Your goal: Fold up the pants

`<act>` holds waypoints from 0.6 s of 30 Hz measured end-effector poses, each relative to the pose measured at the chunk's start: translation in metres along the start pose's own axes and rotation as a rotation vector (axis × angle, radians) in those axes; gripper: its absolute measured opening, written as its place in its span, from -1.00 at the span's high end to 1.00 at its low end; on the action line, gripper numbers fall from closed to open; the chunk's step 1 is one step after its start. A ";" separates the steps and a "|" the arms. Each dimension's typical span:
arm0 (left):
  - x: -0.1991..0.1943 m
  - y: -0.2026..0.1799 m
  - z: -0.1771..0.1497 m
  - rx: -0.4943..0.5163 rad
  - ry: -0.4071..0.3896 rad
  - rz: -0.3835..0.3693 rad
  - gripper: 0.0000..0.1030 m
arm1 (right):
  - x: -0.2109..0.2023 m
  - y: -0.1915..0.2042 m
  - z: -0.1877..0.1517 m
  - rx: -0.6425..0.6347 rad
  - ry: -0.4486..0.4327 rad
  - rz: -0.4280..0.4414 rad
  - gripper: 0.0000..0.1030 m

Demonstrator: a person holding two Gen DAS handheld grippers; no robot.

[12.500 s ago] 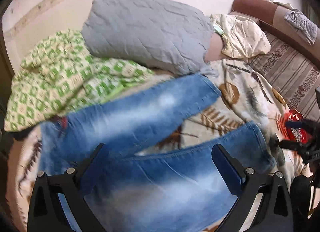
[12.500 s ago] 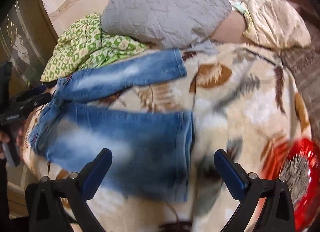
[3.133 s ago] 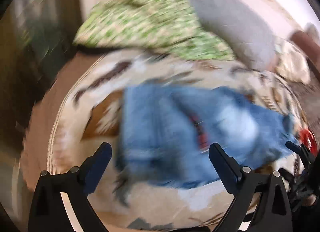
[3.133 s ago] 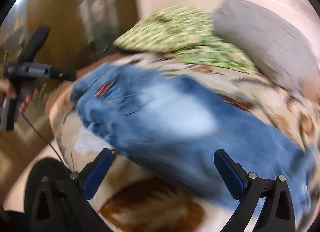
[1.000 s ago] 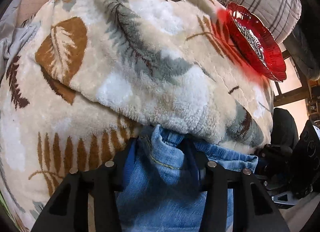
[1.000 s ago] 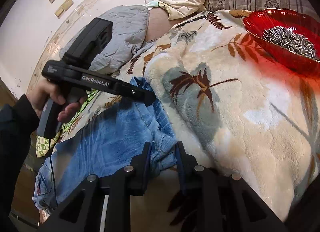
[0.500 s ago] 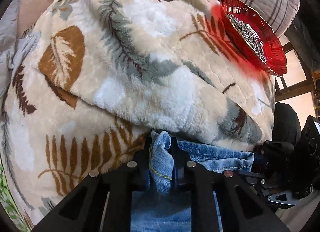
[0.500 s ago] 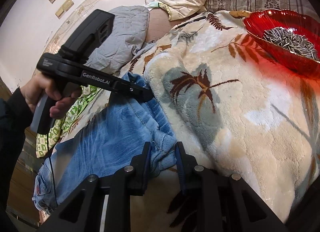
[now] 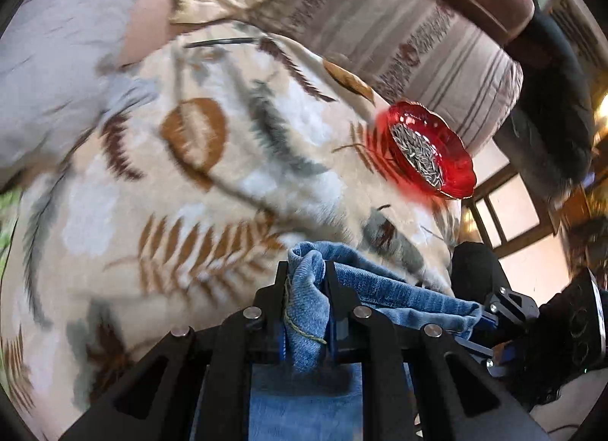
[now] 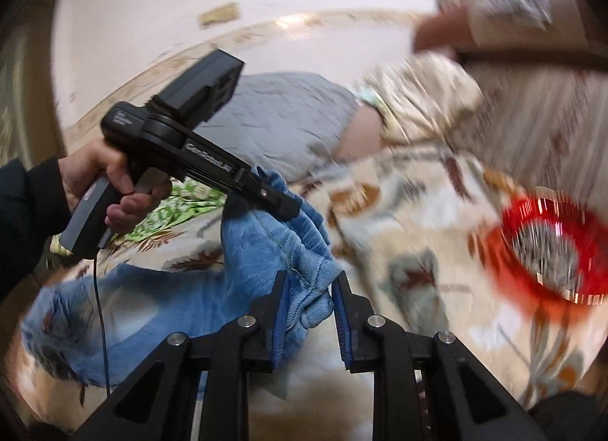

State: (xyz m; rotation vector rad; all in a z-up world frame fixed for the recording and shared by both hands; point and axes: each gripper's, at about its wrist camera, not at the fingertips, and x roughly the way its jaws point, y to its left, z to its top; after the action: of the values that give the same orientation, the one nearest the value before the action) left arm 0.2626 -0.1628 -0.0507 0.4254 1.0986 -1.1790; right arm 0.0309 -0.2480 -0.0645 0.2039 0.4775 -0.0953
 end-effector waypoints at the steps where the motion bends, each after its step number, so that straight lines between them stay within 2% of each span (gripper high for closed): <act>1: -0.008 0.009 -0.012 -0.026 -0.013 0.010 0.70 | -0.001 0.010 0.001 -0.032 -0.012 0.004 0.58; 2: -0.009 0.009 -0.020 -0.041 -0.016 0.016 0.70 | -0.002 0.021 0.002 -0.062 -0.019 0.016 0.64; 6: -0.022 0.041 -0.063 -0.127 -0.022 0.046 0.70 | 0.008 0.066 -0.004 -0.151 -0.002 0.109 0.68; 9: -0.022 0.059 -0.089 -0.172 -0.021 0.057 0.70 | 0.023 0.092 -0.015 -0.183 0.061 0.190 0.73; 13: -0.011 0.089 -0.126 -0.255 0.006 0.061 0.70 | 0.055 0.120 -0.036 -0.207 0.203 0.271 0.81; 16: -0.002 0.102 -0.143 -0.306 -0.006 0.035 0.70 | 0.074 0.128 -0.053 -0.224 0.284 0.279 0.80; 18: -0.002 0.103 -0.145 -0.316 -0.021 0.024 0.69 | 0.078 0.129 -0.059 -0.245 0.289 0.273 0.80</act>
State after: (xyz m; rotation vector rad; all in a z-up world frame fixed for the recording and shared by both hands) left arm 0.2878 -0.0114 -0.1414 0.1803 1.2336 -0.9647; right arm 0.0911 -0.1131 -0.1302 0.0404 0.7387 0.2628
